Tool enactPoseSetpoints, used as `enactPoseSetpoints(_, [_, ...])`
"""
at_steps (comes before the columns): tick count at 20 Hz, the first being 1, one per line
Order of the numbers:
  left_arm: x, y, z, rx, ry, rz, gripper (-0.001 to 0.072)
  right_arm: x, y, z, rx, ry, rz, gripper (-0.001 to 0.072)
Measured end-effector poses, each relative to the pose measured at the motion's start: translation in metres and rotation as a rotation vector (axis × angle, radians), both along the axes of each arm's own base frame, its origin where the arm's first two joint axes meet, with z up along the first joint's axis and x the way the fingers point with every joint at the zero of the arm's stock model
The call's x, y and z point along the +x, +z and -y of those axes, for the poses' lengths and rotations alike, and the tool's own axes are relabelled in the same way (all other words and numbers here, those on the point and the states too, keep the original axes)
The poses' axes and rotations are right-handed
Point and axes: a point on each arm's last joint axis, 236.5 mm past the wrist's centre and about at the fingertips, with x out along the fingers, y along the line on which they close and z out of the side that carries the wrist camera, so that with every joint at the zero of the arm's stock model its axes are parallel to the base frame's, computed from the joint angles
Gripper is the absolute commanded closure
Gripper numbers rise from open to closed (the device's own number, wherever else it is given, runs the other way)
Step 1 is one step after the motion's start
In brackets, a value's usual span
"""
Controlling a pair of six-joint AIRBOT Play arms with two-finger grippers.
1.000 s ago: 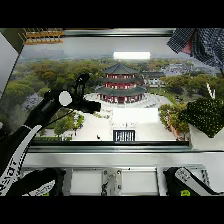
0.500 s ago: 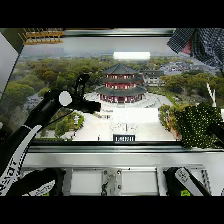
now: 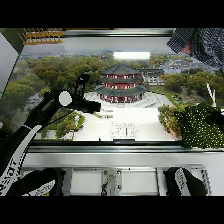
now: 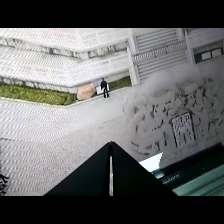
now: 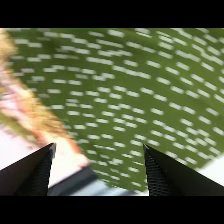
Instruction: Fold the clothes and pants, and hang the long-sleeved shirts on hangers.
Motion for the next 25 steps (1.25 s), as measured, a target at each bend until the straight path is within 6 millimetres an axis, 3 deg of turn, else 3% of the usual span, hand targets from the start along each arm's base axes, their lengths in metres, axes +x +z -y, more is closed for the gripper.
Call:
enactPoseSetpoints(5, [0.000,0.000,0.000,-0.001,-0.001,-0.001,0.0704,0.044,0.009,-0.115,0.064,0.377,0.080,0.0131])
enactPoseSetpoints(9, [0.000,0.001,0.001,-0.007,0.001,-0.002,0.0704,0.048,0.006,-0.178,0.088,0.571,0.087,0.0142])
enactPoseSetpoints(10, [0.000,0.001,0.002,-0.008,0.001,-0.002,0.0704,0.047,0.006,-0.189,0.094,0.603,0.087,0.0242])
enactPoseSetpoints(12, [0.000,0.001,0.002,-0.008,0.002,-0.002,0.0704,0.046,0.005,-0.201,0.099,0.639,0.087,0.0704])
enactPoseSetpoints(17, [0.000,0.001,0.002,-0.008,0.002,-0.002,0.0704,0.045,0.005,-0.213,0.110,0.673,0.089,0.0700])
enactPoseSetpoints(25, [0.000,0.001,0.002,-0.009,0.002,-0.002,0.0704,0.044,0.005,-0.216,0.114,0.680,0.089,0.0701])
